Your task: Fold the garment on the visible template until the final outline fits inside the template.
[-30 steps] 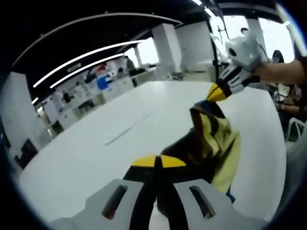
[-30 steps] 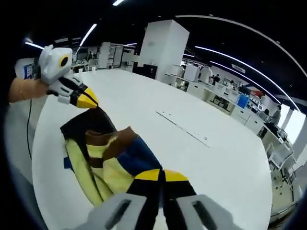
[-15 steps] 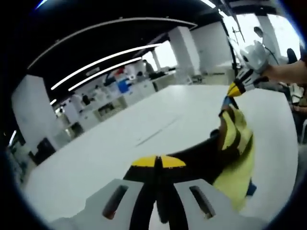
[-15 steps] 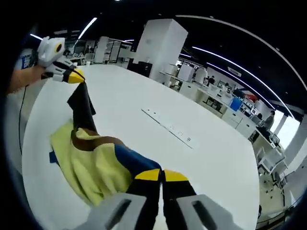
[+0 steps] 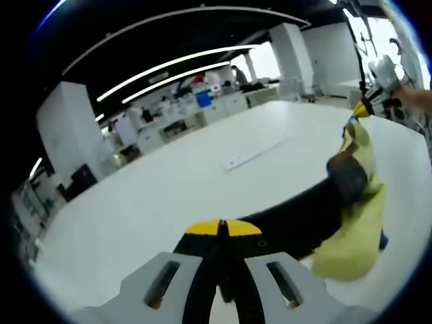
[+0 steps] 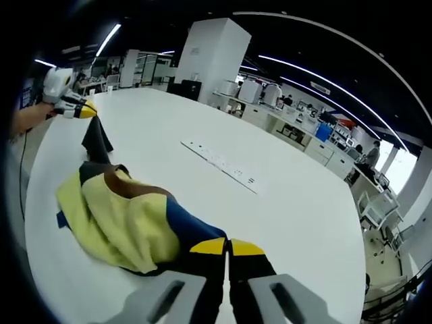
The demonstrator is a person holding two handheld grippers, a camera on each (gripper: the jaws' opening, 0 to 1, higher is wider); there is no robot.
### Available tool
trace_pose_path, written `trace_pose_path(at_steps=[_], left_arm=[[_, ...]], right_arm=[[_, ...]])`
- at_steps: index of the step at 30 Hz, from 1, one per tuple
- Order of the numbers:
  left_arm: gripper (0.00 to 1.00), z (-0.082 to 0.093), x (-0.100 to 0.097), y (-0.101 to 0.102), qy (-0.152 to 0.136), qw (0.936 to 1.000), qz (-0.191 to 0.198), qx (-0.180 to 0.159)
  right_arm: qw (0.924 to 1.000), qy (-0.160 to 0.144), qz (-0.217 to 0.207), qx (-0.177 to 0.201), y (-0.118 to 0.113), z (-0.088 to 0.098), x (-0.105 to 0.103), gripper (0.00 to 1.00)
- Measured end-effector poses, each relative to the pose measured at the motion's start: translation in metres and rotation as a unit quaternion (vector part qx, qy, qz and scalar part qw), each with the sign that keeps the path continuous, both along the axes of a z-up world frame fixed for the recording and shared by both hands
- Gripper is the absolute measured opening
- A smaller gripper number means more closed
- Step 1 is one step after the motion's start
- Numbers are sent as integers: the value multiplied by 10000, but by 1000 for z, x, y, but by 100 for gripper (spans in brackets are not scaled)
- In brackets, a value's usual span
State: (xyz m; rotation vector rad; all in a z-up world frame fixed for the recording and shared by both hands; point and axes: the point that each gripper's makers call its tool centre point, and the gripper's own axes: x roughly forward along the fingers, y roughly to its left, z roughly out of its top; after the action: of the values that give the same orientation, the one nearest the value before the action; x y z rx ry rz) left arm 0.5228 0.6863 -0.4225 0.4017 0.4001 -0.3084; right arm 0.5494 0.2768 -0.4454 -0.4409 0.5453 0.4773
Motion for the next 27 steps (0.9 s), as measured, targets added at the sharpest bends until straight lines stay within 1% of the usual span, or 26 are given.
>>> trace_pose_path(at_steps=[4, 6, 8, 10, 13, 15, 16, 17, 18, 20, 21, 22, 23, 25, 26, 27], left_arm=[[0, -12, 0, 10, 150, 9997, 175, 11], [0, -19, 0, 14, 204, 9995, 219, 112], [0, -25, -1, 17, 279, 9989, 284, 242], [0, -30, -2, 17, 372, 9986, 314, 213], [0, -35, -3, 18, 415, 9983, 348, 235], [0, -41, -5, 18, 546, 9976, 383, 193], [0, -44, -6, 15, 631, 9973, 351, 120], [0, -45, -7, 14, 647, 9973, 351, 77], [0, -48, -8, 11, 737, 9966, 354, -56], [0, -49, -9, 5, 801, 9960, 319, -218], [1, -49, -10, -1, 842, 9958, 227, -285], [5, -46, -11, -14, 831, 9956, 8, -430], [6, -44, -10, -22, 770, 9957, -122, -505], [6, -39, -12, -39, 764, 9939, -375, -700], [7, -36, -13, -50, 793, 9918, -483, -875], [8, -34, -13, -57, 792, 9907, -579, -943]], right_arm=[[9999, 131, -98, 31, -6, -9, 0, 0], [9994, 269, -193, 52, -10, -17, -1, 0], [9991, 337, -248, 104, -13, -23, -2, 0], [9986, 410, -286, 179, -15, -28, -5, 0], [9980, 481, -322, 250, -16, -34, -8, 0], [9964, 529, -444, 492, -16, -36, -9, 0], [9941, 560, -544, 751, -15, -36, -9, 0], [9923, 580, -616, 908, -14, -36, -9, 0], [9893, 613, -715, 1112, -14, -36, -8, 0], [9857, 622, -812, 1337, -15, -36, -7, 0], [9843, 621, -865, 1408, -15, -36, -6, 0], [9822, 632, -962, 1487, -17, -35, -6, 3], [9813, 642, -990, 1520, -18, -35, -7, 7], [9782, 680, -1101, 1624, -19, -35, -8, 9], [9782, 674, -1101, 1629, -20, -35, -9, 10], [9778, 666, -1104, 1653, -19, -34, -10, 11]])
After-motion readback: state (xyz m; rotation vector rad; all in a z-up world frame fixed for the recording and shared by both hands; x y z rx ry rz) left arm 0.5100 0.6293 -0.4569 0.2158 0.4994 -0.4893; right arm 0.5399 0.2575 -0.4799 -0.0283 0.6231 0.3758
